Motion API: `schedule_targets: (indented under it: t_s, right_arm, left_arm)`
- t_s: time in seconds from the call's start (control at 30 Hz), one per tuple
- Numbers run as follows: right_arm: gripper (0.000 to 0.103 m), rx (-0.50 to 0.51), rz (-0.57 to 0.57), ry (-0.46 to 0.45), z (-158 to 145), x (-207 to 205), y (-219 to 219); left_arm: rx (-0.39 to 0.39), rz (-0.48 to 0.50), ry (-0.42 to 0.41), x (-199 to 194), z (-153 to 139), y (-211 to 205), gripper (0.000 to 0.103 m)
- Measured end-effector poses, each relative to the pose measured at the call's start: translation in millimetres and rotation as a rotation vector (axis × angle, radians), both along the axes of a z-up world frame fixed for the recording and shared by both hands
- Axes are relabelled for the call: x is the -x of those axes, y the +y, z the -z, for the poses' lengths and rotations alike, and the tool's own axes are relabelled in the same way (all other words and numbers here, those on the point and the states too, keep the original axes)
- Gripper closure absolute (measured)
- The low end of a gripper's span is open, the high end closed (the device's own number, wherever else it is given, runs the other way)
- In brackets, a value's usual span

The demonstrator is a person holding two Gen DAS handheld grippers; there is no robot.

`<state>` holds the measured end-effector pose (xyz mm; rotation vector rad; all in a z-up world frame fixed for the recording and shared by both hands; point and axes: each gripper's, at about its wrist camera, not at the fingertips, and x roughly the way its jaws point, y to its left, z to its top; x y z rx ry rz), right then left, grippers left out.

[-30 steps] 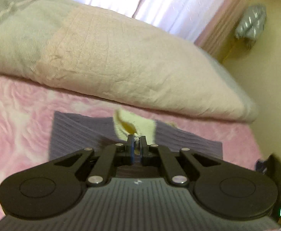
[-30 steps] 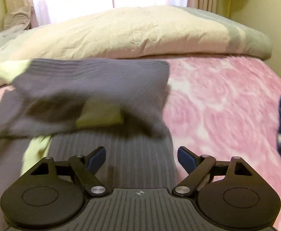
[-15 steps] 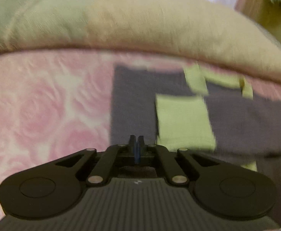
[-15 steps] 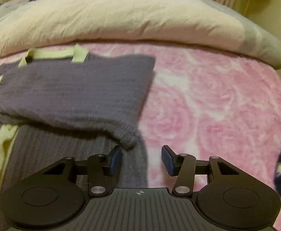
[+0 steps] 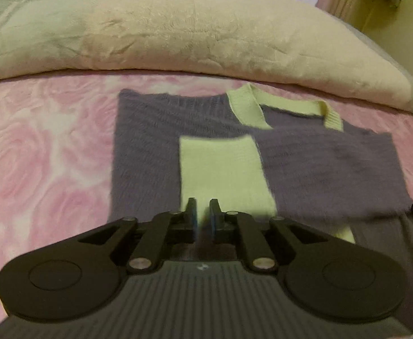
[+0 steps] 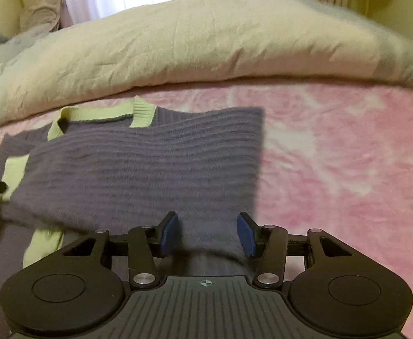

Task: Fold clothes

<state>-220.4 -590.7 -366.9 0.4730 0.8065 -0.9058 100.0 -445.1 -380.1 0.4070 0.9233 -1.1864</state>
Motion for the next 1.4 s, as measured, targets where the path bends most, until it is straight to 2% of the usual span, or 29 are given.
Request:
schedule_targets:
  t_s: [0.17, 0.27, 0.43, 0.57, 0.67, 0.7, 0.73, 0.8, 0.83, 0.9, 1.0, 1.1, 1.2, 1.3, 1.33, 1.37, 1.4]
  right_arm:
    - [0.054, -0.061, -0.039, -0.024, -12, 31, 73]
    - [0.054, -0.108, -0.086, 0.033, 4, 40, 119]
    - [0.054, -0.091, -0.151, 0.128, 16, 74, 191]
    - [0.054, -0.182, -0.114, 0.095, 11, 114, 213]
    - [0.054, -0.261, -0.075, 0.061, 7, 143, 227]
    - [0.054, -0.288, -0.062, 0.049, 6, 153, 232]
    - [0.053, -0.312, -0.036, 0.008, 4, 161, 232]
    - [0.053, -0.359, 0.037, -0.131, 1, 176, 225]
    - [0.053, -0.385, 0.078, -0.216, 2, 183, 220]
    - [0.053, -0.458, 0.150, -0.369, 13, 196, 209]
    - [0.053, -0.553, 0.208, -0.542, 38, 208, 196]
    - [0.054, -0.592, 0.192, -0.646, 51, 211, 181]
    - [0.054, -0.640, 0.111, -0.744, 61, 202, 166]
    - [0.054, -0.644, 0.035, -0.818, 75, 187, 159]
    - [0.058, -0.634, 0.012, -0.830, 76, 183, 158]
    - [0.067, -0.620, 0.001, -0.824, 77, 181, 160]
    - [0.091, -0.609, -0.001, -0.811, 79, 180, 162]
  left_arm:
    - [-0.031, 0.046, 0.054, 32, -3, 68, 0.094]
    - [-0.080, 0.021, 0.078, 59, 4, 116, 0.094]
    - [-0.111, -0.055, 0.052, 107, 1, 209, 0.094]
    - [-0.170, -0.092, 0.033, 139, -11, 257, 0.095]
    - [-0.165, -0.112, 0.054, 140, -25, 273, 0.095]
    - [-0.140, -0.128, 0.063, 135, -29, 277, 0.095]
    - [-0.113, -0.144, 0.071, 129, -32, 281, 0.092]
    - [-0.056, -0.184, 0.091, 112, -36, 285, 0.078]
    - [-0.029, -0.207, 0.128, 101, -32, 287, 0.070]
    - [0.022, -0.257, 0.217, 78, -20, 293, 0.069]
    - [0.089, -0.320, 0.353, 50, 7, 302, 0.067]
    - [0.180, -0.302, 0.467, 39, 27, 303, 0.065]
    - [0.255, -0.217, 0.542, 36, 39, 292, 0.065]
    - [0.275, -0.148, 0.572, 36, 45, 284, 0.065]
    - [0.280, -0.125, 0.584, 36, 47, 281, 0.069]
    - [0.273, -0.096, 0.609, 35, 48, 281, 0.090]
    - [0.257, -0.063, 0.614, 38, 49, 281, 0.090]
